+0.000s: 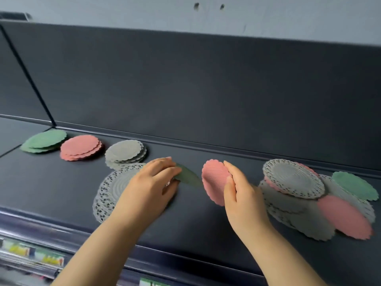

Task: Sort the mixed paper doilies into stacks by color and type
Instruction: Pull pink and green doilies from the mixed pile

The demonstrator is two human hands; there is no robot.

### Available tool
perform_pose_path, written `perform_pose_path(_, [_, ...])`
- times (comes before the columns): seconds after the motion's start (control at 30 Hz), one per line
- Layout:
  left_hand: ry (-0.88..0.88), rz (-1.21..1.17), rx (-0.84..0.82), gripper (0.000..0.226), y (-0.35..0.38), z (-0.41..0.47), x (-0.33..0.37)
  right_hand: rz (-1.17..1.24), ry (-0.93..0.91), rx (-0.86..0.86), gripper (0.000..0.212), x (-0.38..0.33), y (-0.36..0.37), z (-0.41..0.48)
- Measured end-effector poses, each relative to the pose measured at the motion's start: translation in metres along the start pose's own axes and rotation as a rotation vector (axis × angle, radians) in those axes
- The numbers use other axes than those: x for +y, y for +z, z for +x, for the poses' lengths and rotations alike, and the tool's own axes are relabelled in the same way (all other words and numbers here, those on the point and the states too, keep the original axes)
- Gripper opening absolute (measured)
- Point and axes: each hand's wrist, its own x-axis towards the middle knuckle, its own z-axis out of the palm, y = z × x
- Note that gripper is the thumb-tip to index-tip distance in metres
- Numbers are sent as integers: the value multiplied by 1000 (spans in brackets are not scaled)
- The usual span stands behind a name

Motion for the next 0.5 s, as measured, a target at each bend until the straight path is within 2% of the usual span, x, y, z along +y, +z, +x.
perform_pose_path(0.27, [-47,51,-31,19,-47,-27,-103,69,-22,-44,34,-65,87,7])
perform_pose_path(0.37, [-76,56,-89,28,-53,-35,-123,99,-46,-36,31,-81,106,6])
perform_pose_path(0.5, [-103,34,-100,28,-53,-40,-130,128,-48,-39,30,-86,115,11])
